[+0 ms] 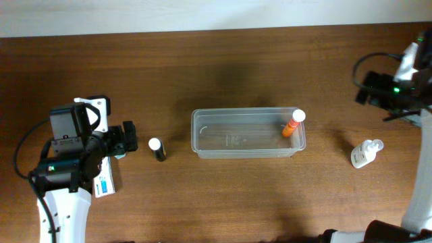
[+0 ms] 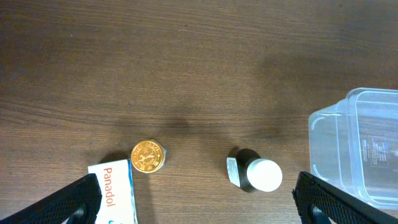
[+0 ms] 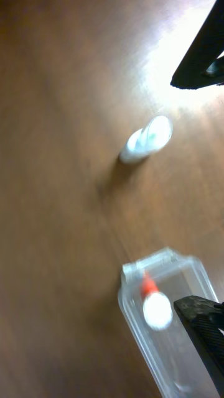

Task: Pack container
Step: 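Grasp the clear spray bottle with the right gripper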

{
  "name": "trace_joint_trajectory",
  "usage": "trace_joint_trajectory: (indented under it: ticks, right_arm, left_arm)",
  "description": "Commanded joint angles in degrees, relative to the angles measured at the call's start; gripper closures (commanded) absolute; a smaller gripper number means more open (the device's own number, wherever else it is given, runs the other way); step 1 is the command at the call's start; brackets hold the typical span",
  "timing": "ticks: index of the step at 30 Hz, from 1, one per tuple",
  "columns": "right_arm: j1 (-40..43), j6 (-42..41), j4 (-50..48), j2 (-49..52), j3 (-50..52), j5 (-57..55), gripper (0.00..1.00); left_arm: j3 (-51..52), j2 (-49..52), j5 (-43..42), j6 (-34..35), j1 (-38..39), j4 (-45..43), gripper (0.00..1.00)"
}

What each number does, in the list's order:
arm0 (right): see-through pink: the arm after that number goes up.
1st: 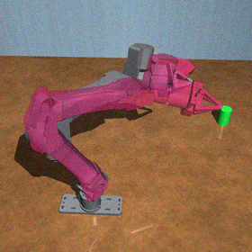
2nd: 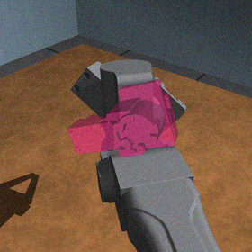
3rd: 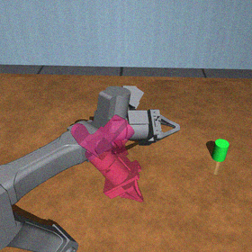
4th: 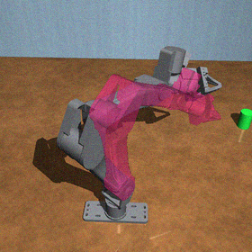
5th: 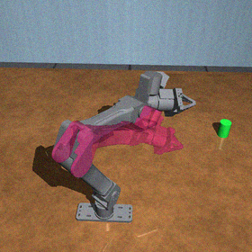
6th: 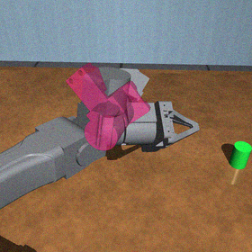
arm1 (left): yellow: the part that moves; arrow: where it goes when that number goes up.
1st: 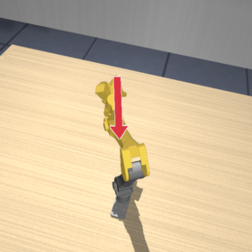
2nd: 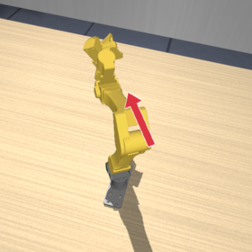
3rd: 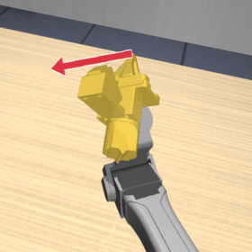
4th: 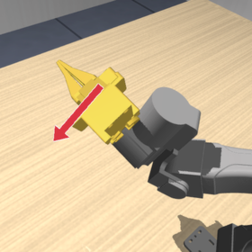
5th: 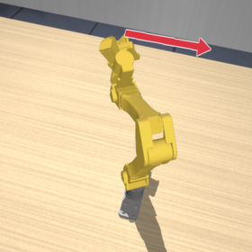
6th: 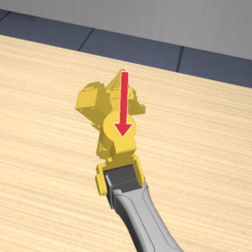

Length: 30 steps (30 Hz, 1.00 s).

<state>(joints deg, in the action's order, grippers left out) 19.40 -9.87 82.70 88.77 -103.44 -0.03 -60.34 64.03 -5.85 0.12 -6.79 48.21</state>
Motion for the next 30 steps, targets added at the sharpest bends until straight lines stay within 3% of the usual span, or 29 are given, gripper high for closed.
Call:
trace_joint_trajectory:
  ticks: [1,8,12,15,22,30]
  right_arm:
    - [5.86,-1.09,0.11,2.01,6.43,0.85,0.02]
    - [11.65,-0.96,-8.02,3.96,22.51,3.28,0.01]
    - [12.46,-0.94,-12.61,4.83,26.62,3.45,0.02]
    - [12.50,-0.94,-13.57,5.05,26.95,3.45,0.09]
    - [12.50,-0.94,-13.79,5.16,26.95,3.48,0.43]
    - [12.50,-0.94,-14.75,5.70,27.28,3.45,0.46]
  left_arm:
    - [-1.27,-0.02,-0.81,0.50,-0.24,-0.15,0.01]
    - [-1.27,-0.02,-0.83,0.50,-0.24,-0.11,0.01]
    - [-1.27,-0.02,-0.81,0.50,-0.24,-0.11,0.01]
    - [-1.27,-0.02,-0.81,0.50,-0.24,-0.11,0.01]
    - [-1.27,-0.02,-0.81,0.50,-0.24,-0.11,0.01]
    - [-1.27,-0.02,-0.81,0.50,-0.24,-0.11,0.01]
